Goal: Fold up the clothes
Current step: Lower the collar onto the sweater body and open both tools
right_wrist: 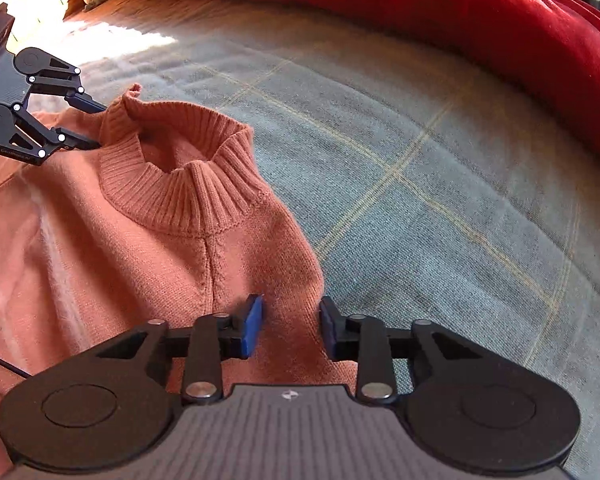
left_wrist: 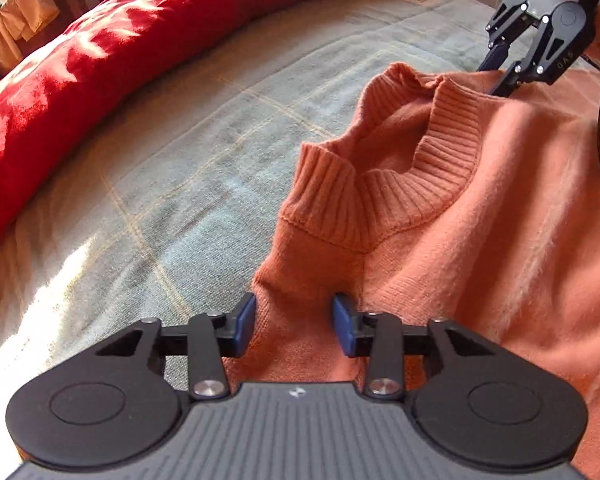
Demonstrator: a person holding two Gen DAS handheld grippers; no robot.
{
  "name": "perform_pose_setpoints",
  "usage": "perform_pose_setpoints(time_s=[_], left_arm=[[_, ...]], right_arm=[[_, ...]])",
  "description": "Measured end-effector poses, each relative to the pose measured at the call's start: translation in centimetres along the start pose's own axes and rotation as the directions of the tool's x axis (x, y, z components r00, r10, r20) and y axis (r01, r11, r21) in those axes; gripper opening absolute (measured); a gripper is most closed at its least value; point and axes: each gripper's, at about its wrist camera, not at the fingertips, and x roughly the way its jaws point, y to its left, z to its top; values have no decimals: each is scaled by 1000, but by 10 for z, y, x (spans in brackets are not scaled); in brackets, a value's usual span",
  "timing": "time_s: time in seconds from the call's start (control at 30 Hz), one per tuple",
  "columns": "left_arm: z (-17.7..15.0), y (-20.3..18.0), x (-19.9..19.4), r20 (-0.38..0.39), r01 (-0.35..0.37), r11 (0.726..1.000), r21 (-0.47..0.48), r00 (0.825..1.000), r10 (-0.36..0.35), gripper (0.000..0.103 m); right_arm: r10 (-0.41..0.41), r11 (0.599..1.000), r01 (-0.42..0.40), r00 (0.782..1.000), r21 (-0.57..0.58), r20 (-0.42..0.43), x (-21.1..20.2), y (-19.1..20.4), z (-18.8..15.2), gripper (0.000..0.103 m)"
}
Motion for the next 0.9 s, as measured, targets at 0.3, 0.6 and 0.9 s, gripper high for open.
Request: perform_pose_setpoints(time_s=[0.3,0.6,0.9], left_arm=[[14,14,-2,30,-242,968,-67,969,244,2],[4,38,-16,90,-76,975,-208,991,96,56],[15,18,9,95,-108,991,-79,989,115,67]], right_arm=[[-284,948,293,955,-120,88,-14,24,11,3],[-126,986,112,985,121,118,-15,-14,18,48],[-146,988,139,982,63,118,17,6,36,53]])
